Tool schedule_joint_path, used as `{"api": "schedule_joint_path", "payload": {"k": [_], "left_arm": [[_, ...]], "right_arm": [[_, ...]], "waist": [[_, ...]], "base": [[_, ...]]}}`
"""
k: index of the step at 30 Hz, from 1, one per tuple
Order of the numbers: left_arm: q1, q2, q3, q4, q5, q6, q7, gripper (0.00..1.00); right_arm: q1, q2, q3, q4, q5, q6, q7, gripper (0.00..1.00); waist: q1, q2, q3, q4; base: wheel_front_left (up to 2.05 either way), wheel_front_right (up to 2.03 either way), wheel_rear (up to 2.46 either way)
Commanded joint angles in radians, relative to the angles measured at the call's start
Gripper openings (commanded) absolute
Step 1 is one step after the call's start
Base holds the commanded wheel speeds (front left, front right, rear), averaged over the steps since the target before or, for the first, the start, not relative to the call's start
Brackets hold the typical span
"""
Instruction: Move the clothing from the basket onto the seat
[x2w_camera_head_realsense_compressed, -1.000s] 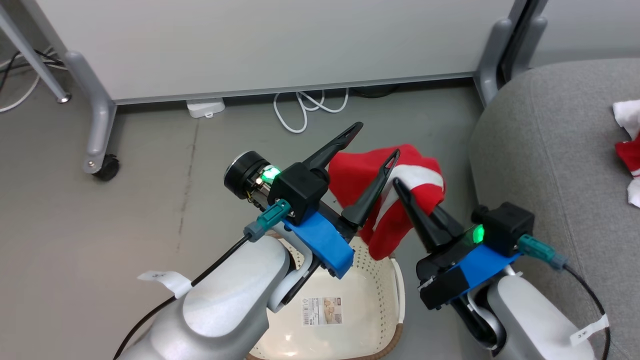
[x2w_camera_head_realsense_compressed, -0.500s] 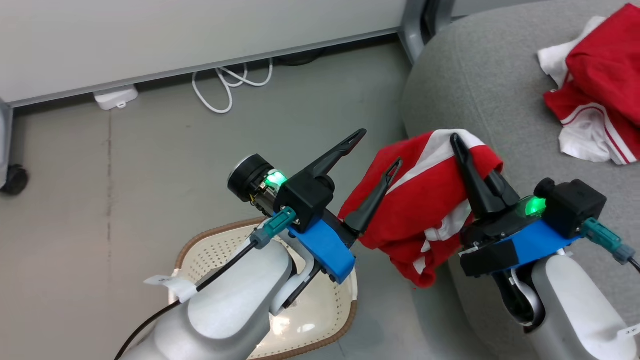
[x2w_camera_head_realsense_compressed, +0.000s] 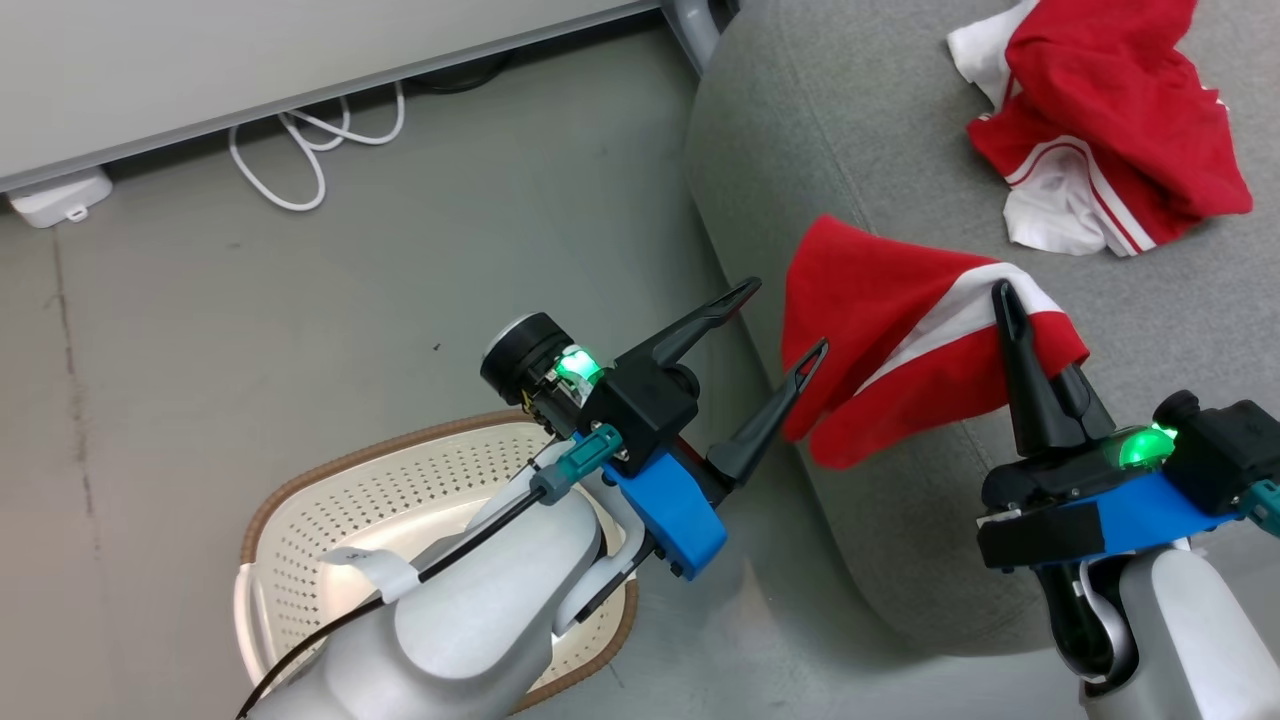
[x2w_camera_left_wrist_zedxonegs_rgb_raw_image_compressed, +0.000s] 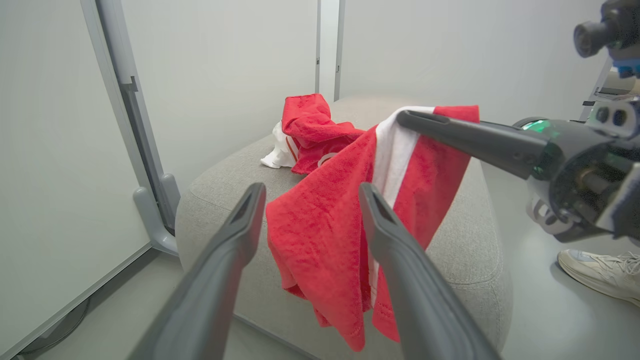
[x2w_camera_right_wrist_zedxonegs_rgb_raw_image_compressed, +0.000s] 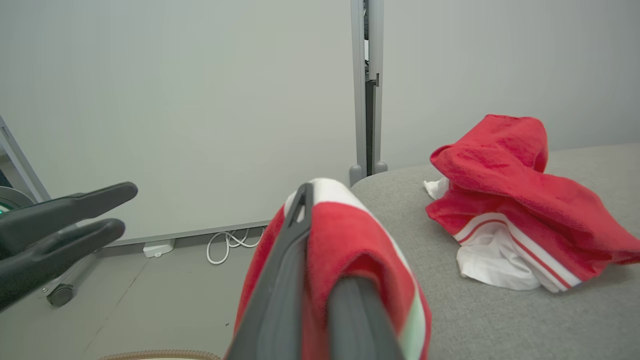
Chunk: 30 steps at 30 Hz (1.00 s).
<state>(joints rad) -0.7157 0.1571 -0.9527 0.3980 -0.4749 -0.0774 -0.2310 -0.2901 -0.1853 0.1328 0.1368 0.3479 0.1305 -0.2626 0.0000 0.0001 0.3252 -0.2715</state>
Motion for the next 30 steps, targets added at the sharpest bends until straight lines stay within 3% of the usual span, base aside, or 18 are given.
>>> {"api": "schedule_joint_path", "payload": {"k": [1, 12, 21, 25, 30], "left_arm": [[-0.012, 0.005, 0.000, 0.003, 0.002, 0.000, -0.003, 1.00], [-0.020, 0.021, 0.006, 0.006, -0.006, 0.007, -0.010, 1.00], [-0.055, 0.045, 0.012, -0.025, 0.011, 0.023, 0.002, 1.00], [-0.086, 0.055, 0.010, -0.044, 0.021, 0.023, 0.017, 1.00], [-0.128, 0.070, 0.007, -0.067, 0.039, 0.024, 0.033, 1.00]], "right_arm": [[0.009, 0.004, -0.003, -0.007, -0.003, 0.000, -0.003, 0.00], [-0.032, 0.002, -0.016, -0.048, -0.015, 0.000, -0.004, 0.00], [-0.256, -0.057, -0.104, -0.094, -0.029, 0.000, -0.003, 0.00], [-0.384, -0.105, -0.183, -0.102, -0.037, 0.000, -0.003, 0.00], [-0.530, -0.211, -0.307, -0.084, -0.037, 0.000, -0.003, 0.00]], "waist": [[0.0000, -0.0001, 0.006, -0.010], [0.0000, -0.0001, 0.008, -0.020], [0.0000, -0.0001, 0.089, -0.015], [0.0000, -0.0001, 0.157, -0.002], [0.0000, -0.0001, 0.249, 0.018]], "base": [[0.00, 0.00, 0.00], [0.00, 0.00, 0.00], [0.00, 0.00, 0.00], [0.00, 0.00, 0.00], [0.00, 0.00, 0.00]]}}
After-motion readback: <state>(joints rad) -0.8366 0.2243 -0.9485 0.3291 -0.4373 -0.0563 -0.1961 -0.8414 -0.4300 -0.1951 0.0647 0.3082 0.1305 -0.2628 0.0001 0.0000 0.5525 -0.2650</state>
